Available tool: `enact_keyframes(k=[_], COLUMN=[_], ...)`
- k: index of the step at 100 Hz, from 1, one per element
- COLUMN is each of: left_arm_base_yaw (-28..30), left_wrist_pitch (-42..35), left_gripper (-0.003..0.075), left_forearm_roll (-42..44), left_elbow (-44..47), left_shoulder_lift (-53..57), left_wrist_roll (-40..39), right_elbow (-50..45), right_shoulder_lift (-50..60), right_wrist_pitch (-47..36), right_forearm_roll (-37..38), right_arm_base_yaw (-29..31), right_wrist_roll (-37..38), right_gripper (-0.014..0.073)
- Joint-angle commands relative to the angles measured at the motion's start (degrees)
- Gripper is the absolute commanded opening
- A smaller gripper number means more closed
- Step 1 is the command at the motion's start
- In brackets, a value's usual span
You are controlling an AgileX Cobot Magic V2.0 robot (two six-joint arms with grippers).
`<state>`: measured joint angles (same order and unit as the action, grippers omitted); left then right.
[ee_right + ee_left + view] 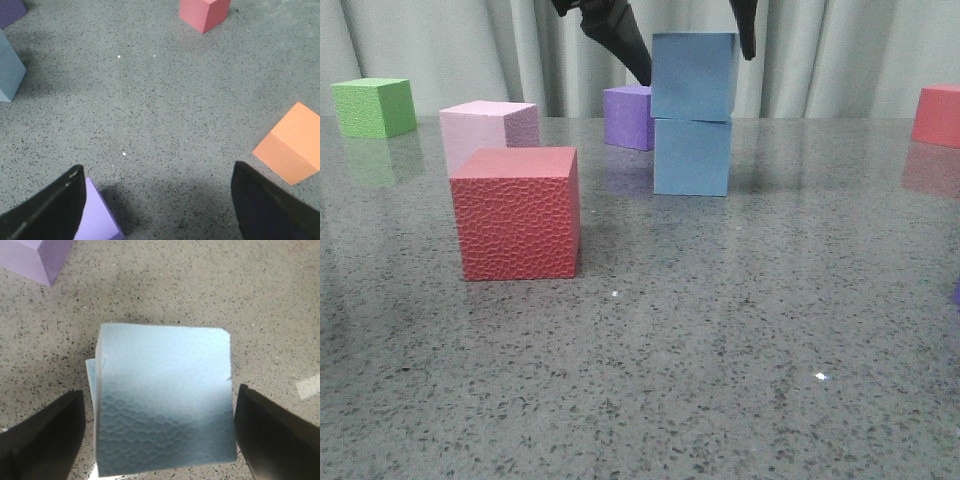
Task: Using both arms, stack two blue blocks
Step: 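Open the left gripper and raise it off the stack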
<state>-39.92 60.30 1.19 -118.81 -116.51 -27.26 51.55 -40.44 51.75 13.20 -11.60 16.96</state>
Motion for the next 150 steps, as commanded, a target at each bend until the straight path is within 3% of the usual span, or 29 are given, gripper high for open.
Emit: enact_keyframes(k=[1, 50, 77, 150], left_arm_base_yaw=[-0.49, -0.38, 0.39, 15.7], left_wrist_pitch=[-2.29, 5.65, 10.09, 12.81], left_gripper=[0.0582, 0.0582, 0.0579, 0.0574], left_forearm_roll=[-0.62, 1.91, 6.03, 5.8], left_elbow=[-2.78, -11.53, -14.32, -10.69], left_shoulder_lift=[3.14, 3.24, 4.89, 14.3], left_wrist_roll=[0.3, 2.26, 8.25, 17.52], right_elbow=[1.34, 1.34, 1.34, 1.34], right_shoulder_lift=[0.18, 0.18, 0.18, 0.18], right_wrist_pitch=[-3.2, -3.2, -3.02, -3.02], right_forearm_roll=[0.89, 0.89, 1.29, 1.91], right_arm_base_yaw=[0.35, 0.35, 0.35, 0.35], right_wrist_roll=[-0.31, -0.31, -0.31, -0.31], right_gripper=[0.0592, 0.0592, 0.0592, 0.0592])
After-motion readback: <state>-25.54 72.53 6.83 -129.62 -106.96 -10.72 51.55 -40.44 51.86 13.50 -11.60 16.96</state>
